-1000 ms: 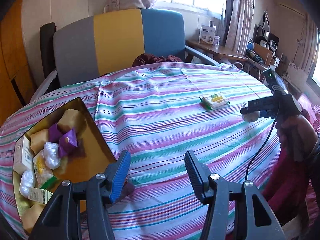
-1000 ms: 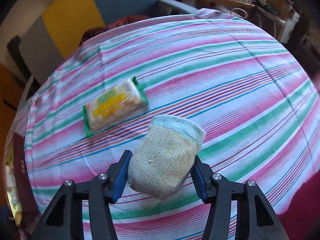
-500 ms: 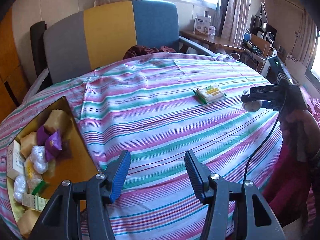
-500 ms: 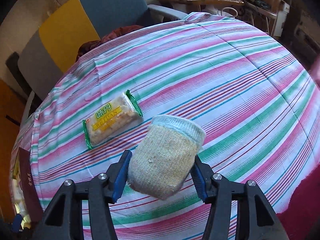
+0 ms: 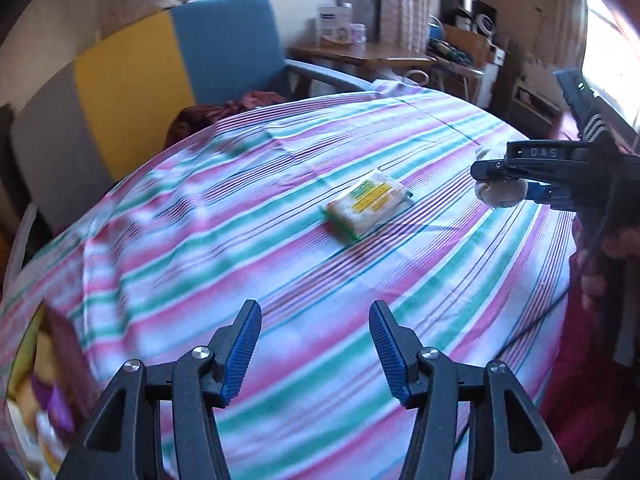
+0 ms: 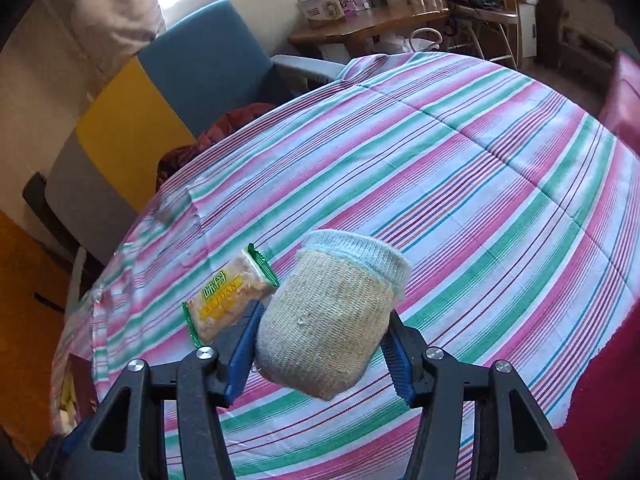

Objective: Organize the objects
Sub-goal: 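Grasp the WEIDAN biscuit pack with left gripper while right gripper holds the sock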

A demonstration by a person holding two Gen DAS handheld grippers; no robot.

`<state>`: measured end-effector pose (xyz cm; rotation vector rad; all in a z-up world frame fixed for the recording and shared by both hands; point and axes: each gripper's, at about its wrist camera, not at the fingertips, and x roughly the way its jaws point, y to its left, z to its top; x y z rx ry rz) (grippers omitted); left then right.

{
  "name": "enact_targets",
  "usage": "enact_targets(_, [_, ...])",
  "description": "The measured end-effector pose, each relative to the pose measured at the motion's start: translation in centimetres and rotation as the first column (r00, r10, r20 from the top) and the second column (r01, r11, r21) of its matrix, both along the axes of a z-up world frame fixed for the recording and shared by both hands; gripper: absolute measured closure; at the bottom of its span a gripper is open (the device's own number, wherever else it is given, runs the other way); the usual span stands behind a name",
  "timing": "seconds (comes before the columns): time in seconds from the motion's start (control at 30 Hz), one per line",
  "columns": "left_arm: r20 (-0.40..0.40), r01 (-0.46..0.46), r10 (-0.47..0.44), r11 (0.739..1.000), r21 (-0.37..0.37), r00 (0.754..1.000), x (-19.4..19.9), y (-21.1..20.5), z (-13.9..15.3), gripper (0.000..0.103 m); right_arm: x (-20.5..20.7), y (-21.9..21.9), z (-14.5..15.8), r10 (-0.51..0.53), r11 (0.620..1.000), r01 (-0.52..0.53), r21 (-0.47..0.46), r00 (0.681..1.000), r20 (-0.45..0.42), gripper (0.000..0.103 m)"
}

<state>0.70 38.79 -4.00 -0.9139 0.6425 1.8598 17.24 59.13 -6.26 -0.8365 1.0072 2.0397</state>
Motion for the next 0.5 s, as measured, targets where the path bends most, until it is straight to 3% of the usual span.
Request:
enact_targets(0.1, [-0.034, 0.08, -0.081, 0.996, -0.027, 0.996, -0.2, 3.6, -0.7, 0.035, 0.0, 0.0, -0.1, 0.007, 1.0, -0.007, -0.017, 1.0, -0.022, 0.045])
enact_targets(0.4, [-0.076, 0.251, -0.261, 0.96, -0.122, 0.962, -1.0, 12.2, -3.7, 0.034, 0.1, 0.3, -0.6, 0.028, 0.997, -0.034, -0.074, 0.996, -0.081, 0.045])
enact_targets(0.5, [-0.071, 0.286, -0.3, 0.945, -0.159, 0.951, -1.4, 14.2, -5.0, 0.028, 0.2, 0.4, -0.7, 0.03, 0.996, -0.038, -0.086, 0.995, -0.095, 0.045])
